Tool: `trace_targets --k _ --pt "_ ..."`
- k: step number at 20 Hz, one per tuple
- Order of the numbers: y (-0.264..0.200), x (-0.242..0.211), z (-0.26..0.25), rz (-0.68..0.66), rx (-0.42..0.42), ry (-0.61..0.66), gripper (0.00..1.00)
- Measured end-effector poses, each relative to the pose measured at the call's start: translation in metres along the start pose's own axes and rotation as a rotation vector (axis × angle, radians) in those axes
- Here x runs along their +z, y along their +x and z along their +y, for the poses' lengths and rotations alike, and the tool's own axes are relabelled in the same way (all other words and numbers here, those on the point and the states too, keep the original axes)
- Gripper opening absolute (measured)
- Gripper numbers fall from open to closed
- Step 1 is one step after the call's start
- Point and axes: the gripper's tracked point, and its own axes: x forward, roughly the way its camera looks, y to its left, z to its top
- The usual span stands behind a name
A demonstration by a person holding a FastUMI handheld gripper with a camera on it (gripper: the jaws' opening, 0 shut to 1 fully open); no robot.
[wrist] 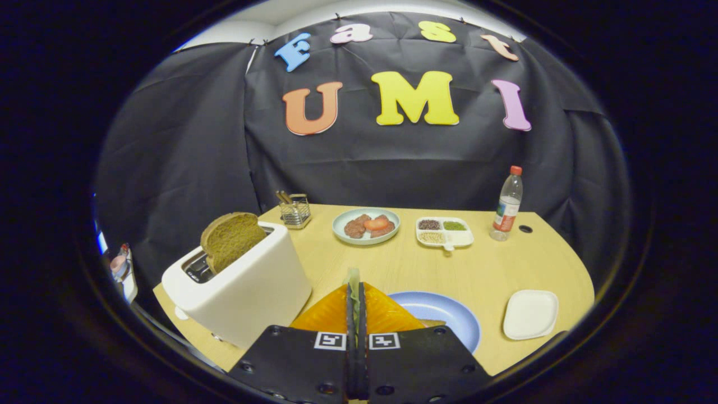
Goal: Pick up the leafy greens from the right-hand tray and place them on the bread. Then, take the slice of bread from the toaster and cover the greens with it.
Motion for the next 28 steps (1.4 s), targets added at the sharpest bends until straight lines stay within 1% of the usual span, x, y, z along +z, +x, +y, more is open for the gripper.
trace_targets --k 3,7,10,14,16,19,20,21,22,23,26,28 --pt "0.017 -0.016 -0.010 0.040 -0.013 0.016 0.00" --pt "0.036 -0.016 -0.049 0.029 -0.086 -0.019 0.00" --pt "0.052 -0.030 -0.077 0.050 -0.109 -0.020 0.00" --pt "0.075 -0.056 -0.090 0.118 -0.059 0.053 0.00" --pt "0.078 -0.064 -0.091 0.141 -0.034 0.088 0.00" --pt "0.080 -0.062 -0.091 0.149 -0.012 0.106 0.00" --pt "0.081 -0.064 -0.094 0.158 -0.021 0.097 0.01" --pt "0.081 -0.066 -0.096 0.169 -0.029 0.093 0.07" --pt "0.080 -0.066 -0.096 0.170 -0.034 0.092 0.07" --pt "0.078 -0.062 -0.102 0.159 -0.056 0.088 0.09" --pt "0.068 -0.055 -0.106 0.137 -0.086 0.085 0.48" --pt "0.057 -0.044 -0.102 0.104 -0.085 0.073 0.74"
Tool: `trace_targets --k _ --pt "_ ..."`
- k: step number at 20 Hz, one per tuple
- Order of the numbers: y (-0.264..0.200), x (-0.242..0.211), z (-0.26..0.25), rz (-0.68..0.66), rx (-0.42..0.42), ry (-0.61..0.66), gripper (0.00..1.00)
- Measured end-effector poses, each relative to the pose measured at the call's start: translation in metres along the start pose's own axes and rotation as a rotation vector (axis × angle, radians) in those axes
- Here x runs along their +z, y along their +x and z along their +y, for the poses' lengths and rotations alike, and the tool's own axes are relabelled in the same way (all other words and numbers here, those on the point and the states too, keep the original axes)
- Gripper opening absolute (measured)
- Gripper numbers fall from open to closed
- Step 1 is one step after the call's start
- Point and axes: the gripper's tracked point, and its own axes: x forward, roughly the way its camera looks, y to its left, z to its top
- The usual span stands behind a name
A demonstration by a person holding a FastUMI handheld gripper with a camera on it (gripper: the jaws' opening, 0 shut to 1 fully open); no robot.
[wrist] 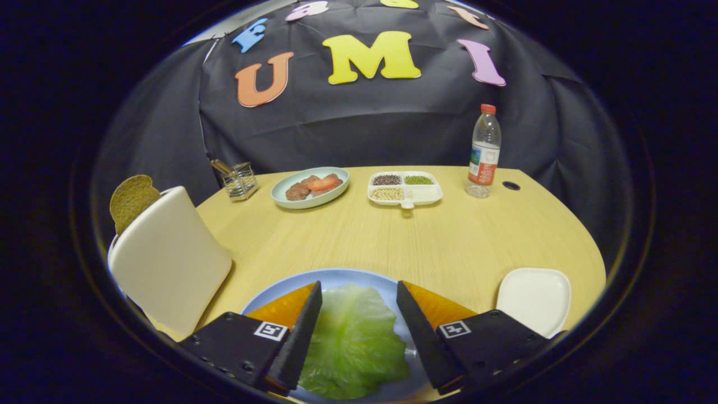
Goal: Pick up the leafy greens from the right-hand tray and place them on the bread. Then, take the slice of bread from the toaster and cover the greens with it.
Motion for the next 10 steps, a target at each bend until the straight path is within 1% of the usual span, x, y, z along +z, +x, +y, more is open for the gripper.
trace_targets --k 1,3,5,7,10 --pt "-0.007 0.006 0.003 -0.019 0.006 -0.002 0.87" --pt "-0.023 0.015 0.007 -0.042 0.004 0.003 0.95" --pt "-0.042 0.028 0.012 -0.072 -0.009 0.018 0.97" --pt "-0.062 0.040 0.019 -0.092 -0.019 0.025 0.96" --pt "-0.094 0.061 0.037 -0.134 -0.009 0.032 0.96"
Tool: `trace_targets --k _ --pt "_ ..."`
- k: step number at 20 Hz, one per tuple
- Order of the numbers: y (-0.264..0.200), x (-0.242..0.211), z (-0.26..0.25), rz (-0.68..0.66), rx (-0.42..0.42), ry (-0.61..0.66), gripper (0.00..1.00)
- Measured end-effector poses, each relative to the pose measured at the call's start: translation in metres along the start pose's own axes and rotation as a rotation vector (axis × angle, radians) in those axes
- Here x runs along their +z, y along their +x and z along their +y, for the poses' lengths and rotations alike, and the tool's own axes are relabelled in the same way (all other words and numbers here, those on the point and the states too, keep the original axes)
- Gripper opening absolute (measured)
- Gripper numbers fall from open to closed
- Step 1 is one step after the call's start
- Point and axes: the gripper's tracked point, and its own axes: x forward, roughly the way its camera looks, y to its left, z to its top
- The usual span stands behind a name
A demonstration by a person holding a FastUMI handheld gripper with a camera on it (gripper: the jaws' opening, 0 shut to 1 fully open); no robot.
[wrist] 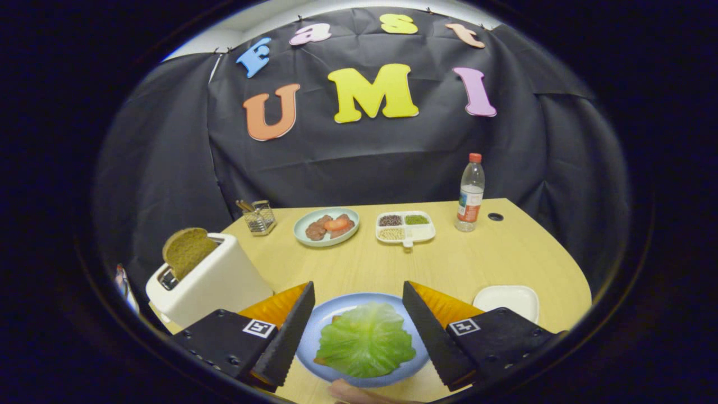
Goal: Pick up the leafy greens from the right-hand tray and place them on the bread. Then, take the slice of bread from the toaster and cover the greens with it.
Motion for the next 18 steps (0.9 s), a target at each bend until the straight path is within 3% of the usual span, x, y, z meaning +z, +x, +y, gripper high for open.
trace_targets --k 11,18 --pt "-0.063 0.075 0.114 -0.148 0.107 -0.095 0.96" --pt "-0.047 0.050 0.205 -0.118 0.137 -0.121 0.96"
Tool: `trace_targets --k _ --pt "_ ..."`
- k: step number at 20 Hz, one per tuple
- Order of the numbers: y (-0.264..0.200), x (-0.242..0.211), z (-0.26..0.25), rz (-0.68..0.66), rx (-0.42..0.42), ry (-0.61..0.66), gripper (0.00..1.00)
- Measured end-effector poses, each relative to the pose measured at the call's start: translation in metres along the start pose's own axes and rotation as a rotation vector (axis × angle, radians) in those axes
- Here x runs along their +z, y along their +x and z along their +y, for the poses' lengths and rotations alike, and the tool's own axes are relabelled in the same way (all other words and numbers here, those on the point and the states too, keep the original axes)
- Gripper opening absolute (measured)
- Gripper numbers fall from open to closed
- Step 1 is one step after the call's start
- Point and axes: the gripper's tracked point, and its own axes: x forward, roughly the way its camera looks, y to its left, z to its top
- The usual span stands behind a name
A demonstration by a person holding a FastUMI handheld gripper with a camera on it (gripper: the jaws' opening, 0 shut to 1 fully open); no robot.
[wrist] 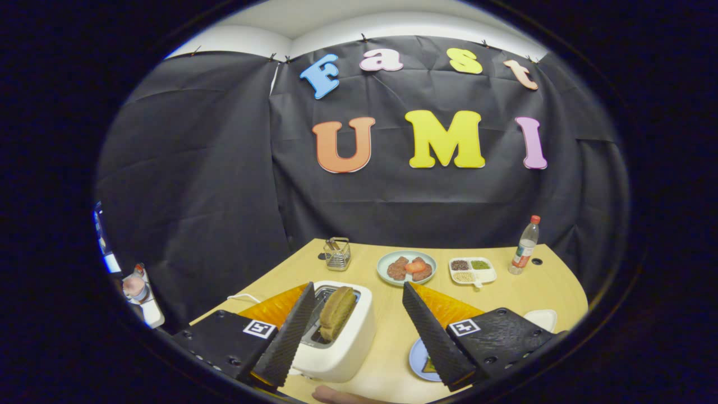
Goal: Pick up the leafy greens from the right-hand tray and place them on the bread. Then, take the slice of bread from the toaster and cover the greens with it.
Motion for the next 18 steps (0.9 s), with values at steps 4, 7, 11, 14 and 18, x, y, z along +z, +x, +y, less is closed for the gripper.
trace_targets --k 4,7,11,14,18 --pt "0.028 -0.016 0.020 0.038 -0.052 -0.018 0.96" --pt "0.050 -0.035 0.013 0.091 -0.119 0.012 0.97" --pt "0.074 -0.051 0.014 0.151 -0.123 0.062 0.94" --pt "0.084 -0.061 0.012 0.181 -0.137 0.077 0.79" --pt "0.087 -0.065 0.012 0.185 -0.169 0.043 0.50"
